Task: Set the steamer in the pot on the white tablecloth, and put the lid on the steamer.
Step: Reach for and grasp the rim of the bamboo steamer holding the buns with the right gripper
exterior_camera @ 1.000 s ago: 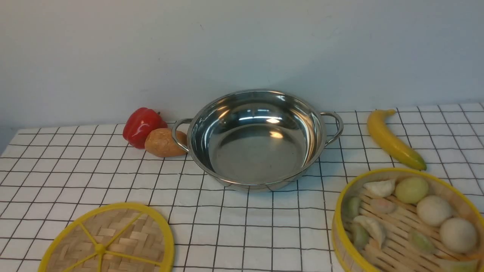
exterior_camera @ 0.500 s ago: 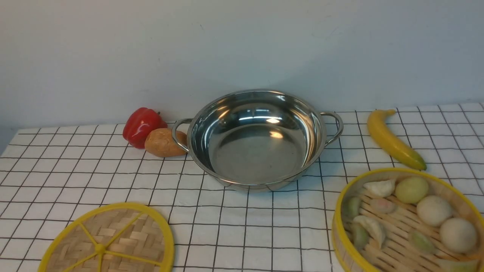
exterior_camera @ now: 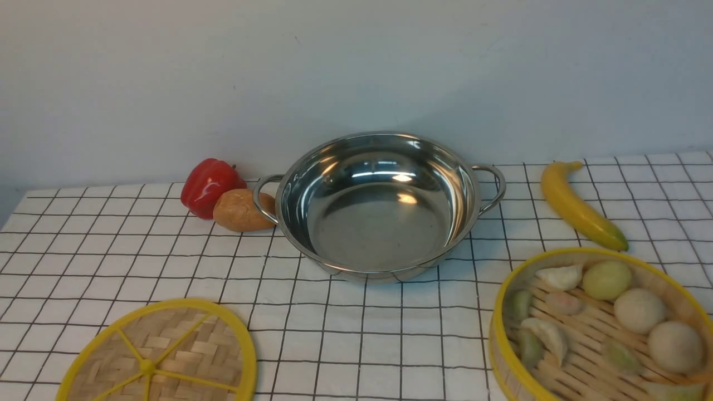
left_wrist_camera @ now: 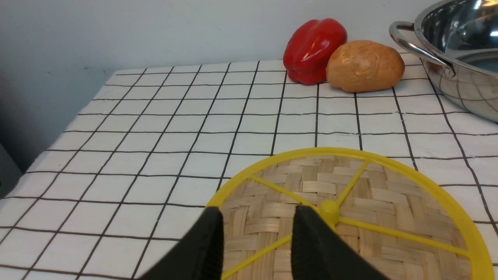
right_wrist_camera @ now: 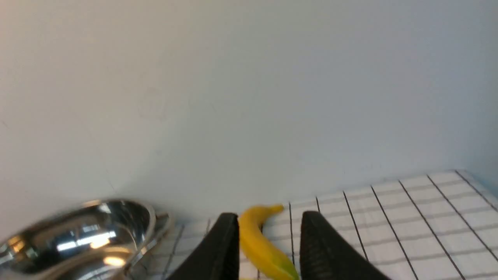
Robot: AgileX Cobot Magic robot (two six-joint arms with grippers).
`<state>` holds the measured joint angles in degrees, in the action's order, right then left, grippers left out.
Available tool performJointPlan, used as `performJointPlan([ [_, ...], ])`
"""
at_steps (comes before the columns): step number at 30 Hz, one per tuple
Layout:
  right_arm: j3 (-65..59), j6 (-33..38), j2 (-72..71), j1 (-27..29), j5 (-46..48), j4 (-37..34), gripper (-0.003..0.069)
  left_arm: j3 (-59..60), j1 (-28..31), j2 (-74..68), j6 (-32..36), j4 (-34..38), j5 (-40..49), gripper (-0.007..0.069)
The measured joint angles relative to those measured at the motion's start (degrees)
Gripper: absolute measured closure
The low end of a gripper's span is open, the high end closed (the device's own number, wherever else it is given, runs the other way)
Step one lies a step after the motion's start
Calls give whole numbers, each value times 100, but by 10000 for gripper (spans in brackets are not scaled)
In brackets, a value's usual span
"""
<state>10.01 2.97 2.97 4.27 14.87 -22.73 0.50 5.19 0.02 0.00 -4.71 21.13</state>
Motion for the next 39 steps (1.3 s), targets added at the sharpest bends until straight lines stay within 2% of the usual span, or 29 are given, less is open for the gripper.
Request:
performJointPlan([
  [3, 515, 34, 228, 0, 373, -42, 417, 0, 0, 0, 0, 0, 0, 382],
  [5, 1132, 304, 592, 0, 1161, -49, 417, 0, 0, 0, 0, 0, 0, 382],
  [6, 1180, 372, 624, 0, 1233, -57, 417, 0, 0, 0, 0, 0, 0, 382],
  [7, 1549, 624, 867, 0, 1792, -78, 417, 0, 0, 0, 0, 0, 0, 382],
  [10, 2075, 847, 1258, 0, 2508, -232, 417, 0, 0, 0, 0, 0, 0, 382],
  [18, 2308, 1017, 1919, 0, 2871, -1138, 417, 0, 0, 0, 0, 0, 0, 382],
  [20, 2425, 1394, 2123, 0, 3394, -1164, 417, 0, 0, 0, 0, 0, 0, 382],
  [23, 2829, 2658, 2589, -19, 4671, -846, 417, 0, 0, 0, 0, 0, 0, 382],
  [24, 2878, 2815, 2658, -30, 4820, -805, 417, 0, 0, 0, 0, 0, 0, 382],
  [25, 3062, 3355, 2948, -119, 5253, -679, 417, 0, 0, 0, 0, 0, 0, 382],
  [28, 3289, 3935, 3415, -300, 5479, -599, 417, 0, 0, 0, 0, 0, 0, 382],
  [30, 3474, 4246, 3935, -662, 5496, -397, 417, 0, 0, 0, 0, 0, 0, 382],
  [35, 3535, 4205, 4677, -1457, 5525, 97, 417, 0, 0, 0, 0, 0, 0, 382],
  [39, 3540, 3319, 5550, -2682, 5531, 1221, 417, 0, 0, 0, 0, 0, 0, 382],
])
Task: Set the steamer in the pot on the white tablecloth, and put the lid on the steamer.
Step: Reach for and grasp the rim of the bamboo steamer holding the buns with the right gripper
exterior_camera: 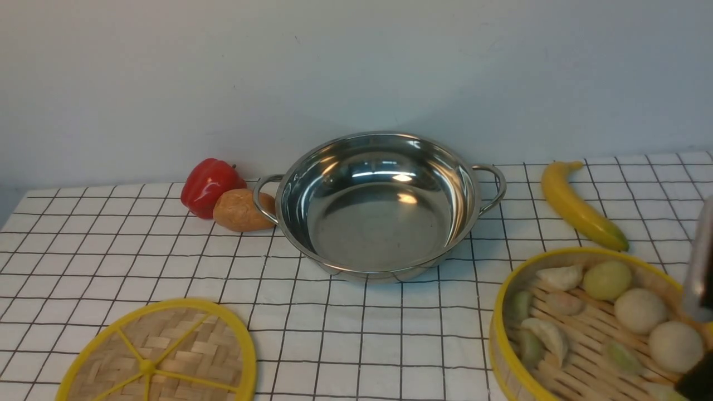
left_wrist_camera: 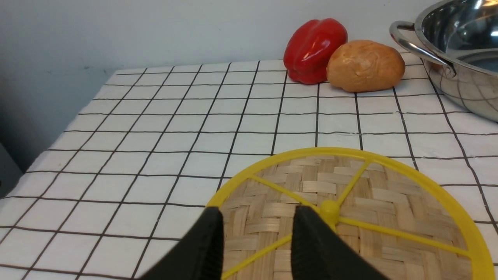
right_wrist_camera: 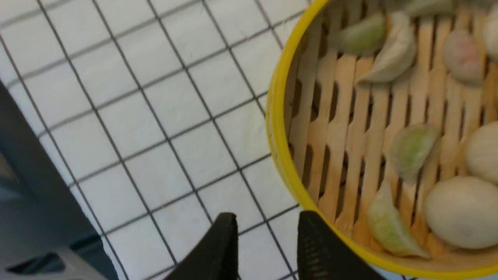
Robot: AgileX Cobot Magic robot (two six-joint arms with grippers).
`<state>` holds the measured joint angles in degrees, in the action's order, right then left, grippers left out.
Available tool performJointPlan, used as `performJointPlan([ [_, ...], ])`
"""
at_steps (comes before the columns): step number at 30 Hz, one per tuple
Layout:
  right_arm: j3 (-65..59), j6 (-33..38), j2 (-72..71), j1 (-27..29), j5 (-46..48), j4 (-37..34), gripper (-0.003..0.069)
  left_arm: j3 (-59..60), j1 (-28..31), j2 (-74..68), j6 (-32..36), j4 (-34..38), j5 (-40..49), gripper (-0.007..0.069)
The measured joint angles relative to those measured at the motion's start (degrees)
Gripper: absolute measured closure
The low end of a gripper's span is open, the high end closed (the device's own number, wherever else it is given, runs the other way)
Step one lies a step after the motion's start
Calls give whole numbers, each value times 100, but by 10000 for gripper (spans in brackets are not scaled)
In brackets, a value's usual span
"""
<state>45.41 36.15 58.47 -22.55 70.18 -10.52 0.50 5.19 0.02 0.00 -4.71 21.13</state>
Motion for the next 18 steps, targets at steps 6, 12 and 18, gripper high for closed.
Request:
performJointPlan([
  [6, 7, -787, 750, -1003, -563, 815, 417, 0, 0, 0, 0, 0, 0, 382],
  [12, 7, -819, 1359, -1105, -1144, 810, 417, 0, 0, 0, 0, 0, 0, 382],
  [18, 11, -708, 1860, -1105, -1372, 803, 417, 0, 0, 0, 0, 0, 0, 382],
])
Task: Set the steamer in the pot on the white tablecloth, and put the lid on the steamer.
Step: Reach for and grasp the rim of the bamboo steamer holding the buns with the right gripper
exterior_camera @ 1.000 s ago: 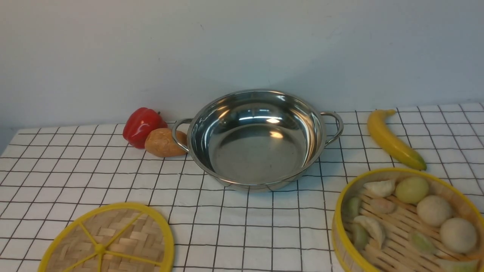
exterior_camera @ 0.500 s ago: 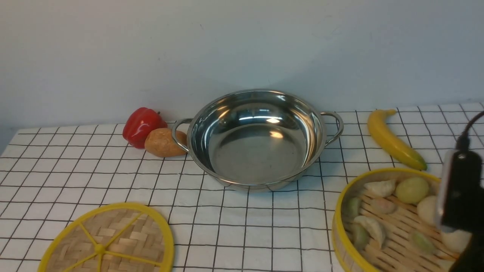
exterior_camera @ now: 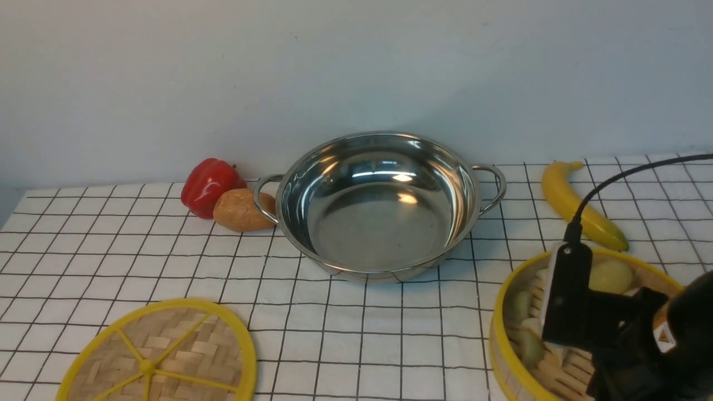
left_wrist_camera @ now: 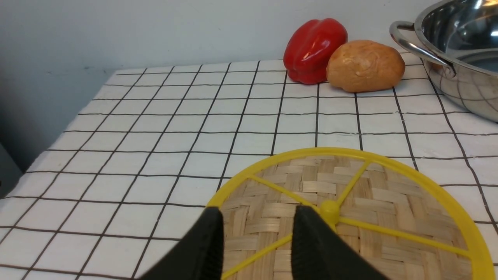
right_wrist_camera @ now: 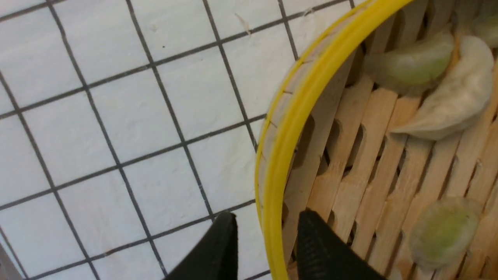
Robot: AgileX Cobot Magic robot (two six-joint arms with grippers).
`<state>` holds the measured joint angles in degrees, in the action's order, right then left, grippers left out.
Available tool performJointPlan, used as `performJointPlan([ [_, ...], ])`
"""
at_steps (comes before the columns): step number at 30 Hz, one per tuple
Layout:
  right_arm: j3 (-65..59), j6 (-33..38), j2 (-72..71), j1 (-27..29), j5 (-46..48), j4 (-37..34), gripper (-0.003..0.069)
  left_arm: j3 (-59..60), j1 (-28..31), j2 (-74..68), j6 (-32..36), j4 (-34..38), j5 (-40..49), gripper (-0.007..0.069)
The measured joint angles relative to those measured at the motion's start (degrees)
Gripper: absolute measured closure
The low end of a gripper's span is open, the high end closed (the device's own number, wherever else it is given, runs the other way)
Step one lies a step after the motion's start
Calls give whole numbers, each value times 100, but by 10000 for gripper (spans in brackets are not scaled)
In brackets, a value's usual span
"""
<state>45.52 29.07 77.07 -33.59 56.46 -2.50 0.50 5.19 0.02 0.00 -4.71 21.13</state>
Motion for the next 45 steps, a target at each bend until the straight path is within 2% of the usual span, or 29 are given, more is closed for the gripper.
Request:
performJointPlan([
  [10, 7, 104, 887, 0, -321, -13, 417, 0, 0, 0, 0, 0, 0, 382],
  [27, 13, -39, 1320, 0, -621, 9, 418, 0, 0, 0, 0, 0, 0, 382],
  [29, 19, -80, 1320, 0, -627, 9, 431, 0, 0, 0, 0, 0, 0, 382],
  [33, 19, -146, 1320, 0, -632, 9, 504, 0, 0, 0, 0, 0, 0, 382],
  [35, 19, -275, 1320, 0, -624, -3, 573, 0, 0, 0, 0, 0, 0, 382],
  [45, 19, -565, 1261, 0, -593, 35, 592, 0, 0, 0, 0, 0, 0, 382],
])
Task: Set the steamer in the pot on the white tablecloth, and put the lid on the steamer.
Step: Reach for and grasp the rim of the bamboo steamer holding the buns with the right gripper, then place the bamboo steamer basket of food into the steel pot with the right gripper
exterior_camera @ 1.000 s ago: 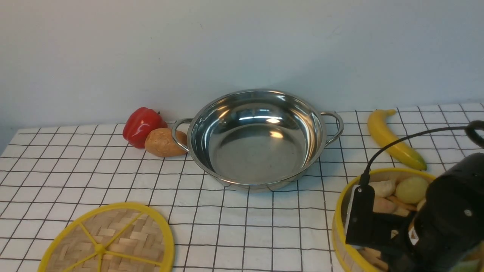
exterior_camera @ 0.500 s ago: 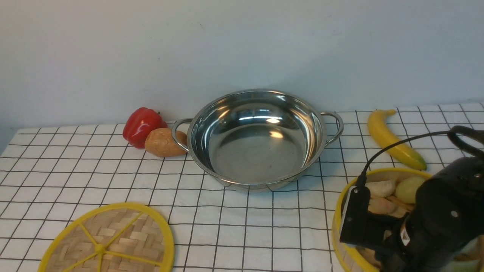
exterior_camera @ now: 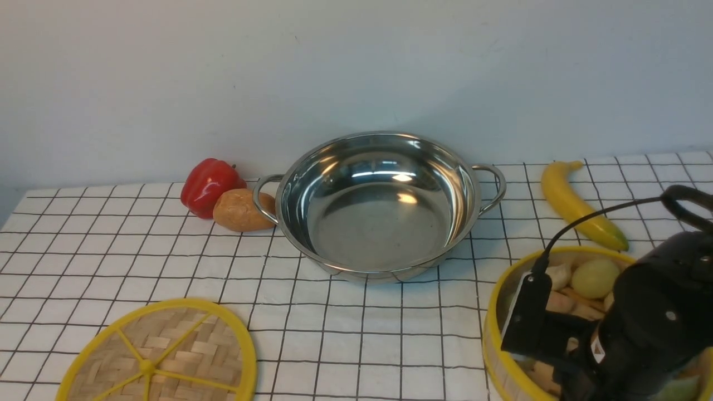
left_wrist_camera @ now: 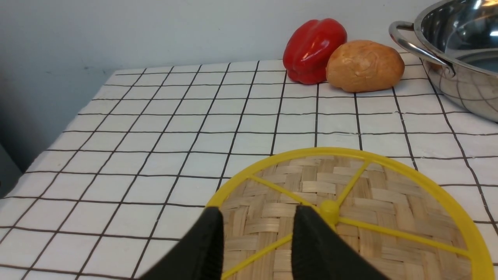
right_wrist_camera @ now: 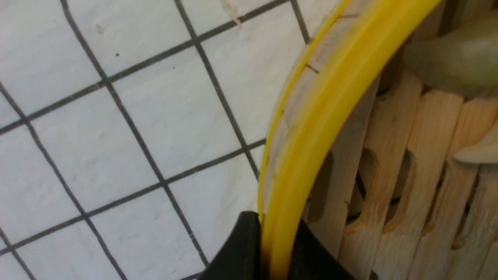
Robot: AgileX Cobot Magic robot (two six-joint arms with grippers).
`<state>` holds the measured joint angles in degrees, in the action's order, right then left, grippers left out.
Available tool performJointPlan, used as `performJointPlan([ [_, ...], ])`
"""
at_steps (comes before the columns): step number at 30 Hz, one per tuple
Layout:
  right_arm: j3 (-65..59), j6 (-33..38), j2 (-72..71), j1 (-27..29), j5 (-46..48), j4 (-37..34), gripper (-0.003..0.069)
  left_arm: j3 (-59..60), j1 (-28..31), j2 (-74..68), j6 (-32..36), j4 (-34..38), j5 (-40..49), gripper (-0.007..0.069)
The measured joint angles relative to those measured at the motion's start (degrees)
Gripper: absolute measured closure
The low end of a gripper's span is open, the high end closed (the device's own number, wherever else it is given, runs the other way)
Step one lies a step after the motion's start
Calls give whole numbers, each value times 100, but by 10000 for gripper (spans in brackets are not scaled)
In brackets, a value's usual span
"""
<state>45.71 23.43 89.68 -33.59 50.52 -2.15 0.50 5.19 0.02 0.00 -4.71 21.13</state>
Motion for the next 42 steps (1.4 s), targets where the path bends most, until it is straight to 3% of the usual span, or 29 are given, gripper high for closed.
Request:
performJointPlan([
  [13, 167, -273, -1162, 0, 1132, 57, 582, 0, 0, 0, 0, 0, 0, 382],
  [17, 783, -340, -1202, 0, 1797, 10, 582, 0, 0, 0, 0, 0, 0, 382],
  [23, 1901, -208, -1166, 0, 2063, -71, 582, 0, 0, 0, 0, 0, 0, 382],
  [32, 3501, 265, -278, 0, 2186, -108, 582, 0, 0, 0, 0, 0, 0, 382],
  [42, 5346, 1292, 1273, 0, 2216, -471, 582, 0, 0, 0, 0, 0, 0, 382],
])
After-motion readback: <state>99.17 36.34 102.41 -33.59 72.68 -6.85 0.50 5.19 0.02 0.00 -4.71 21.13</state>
